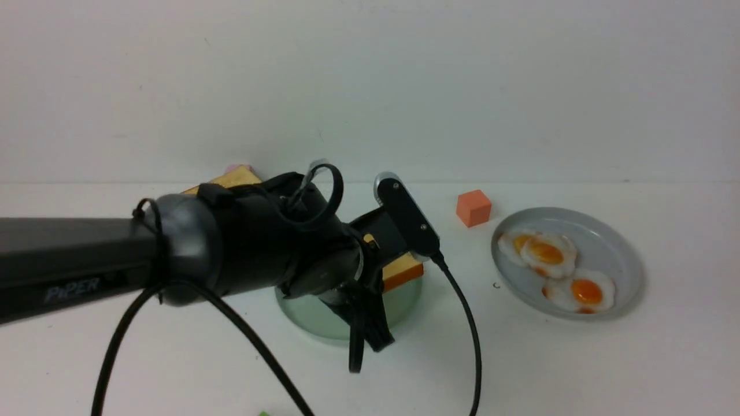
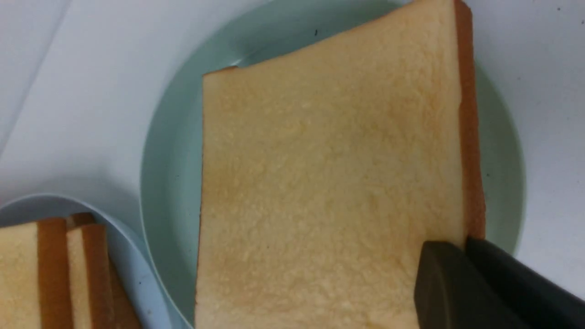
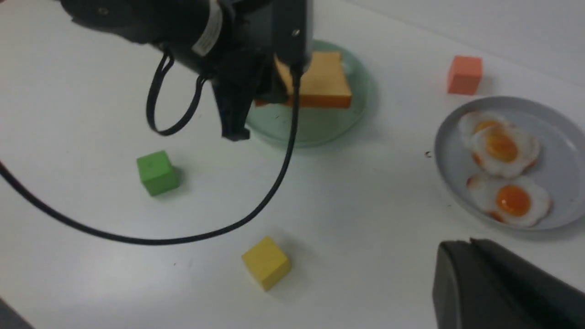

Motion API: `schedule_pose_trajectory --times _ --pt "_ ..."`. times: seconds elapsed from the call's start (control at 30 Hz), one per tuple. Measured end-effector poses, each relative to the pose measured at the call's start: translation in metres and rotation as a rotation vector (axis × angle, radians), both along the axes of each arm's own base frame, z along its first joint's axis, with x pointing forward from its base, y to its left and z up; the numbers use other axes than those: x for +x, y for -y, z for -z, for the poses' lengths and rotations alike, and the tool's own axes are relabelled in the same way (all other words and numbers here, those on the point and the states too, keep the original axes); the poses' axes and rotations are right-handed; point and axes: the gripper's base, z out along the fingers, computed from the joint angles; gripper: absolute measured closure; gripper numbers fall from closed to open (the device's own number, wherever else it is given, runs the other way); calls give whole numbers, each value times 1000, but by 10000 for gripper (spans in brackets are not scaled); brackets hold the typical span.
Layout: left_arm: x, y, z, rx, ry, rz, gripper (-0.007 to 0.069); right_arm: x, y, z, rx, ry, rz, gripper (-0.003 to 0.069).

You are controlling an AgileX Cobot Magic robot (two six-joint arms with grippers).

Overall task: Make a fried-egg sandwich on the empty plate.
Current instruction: Use the left arm to put a slice of bread into the empty plate in the middle

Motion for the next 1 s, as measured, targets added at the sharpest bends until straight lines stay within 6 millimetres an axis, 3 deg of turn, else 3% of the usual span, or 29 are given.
schedule_pose_trajectory --times 0.37,0.6,0.7,1.0 --pt "8 2 23 107 26 67 617 -16 12 -4 25 49 44 610" --pt "11 1 23 123 56 64 589 -17 13 -2 18 33 42 610" --pt "11 1 23 107 53 44 539 -17 12 -2 22 31 39 607" --pt "10 -1 24 96 33 -5 280 -19 11 -1 32 6 32 599"
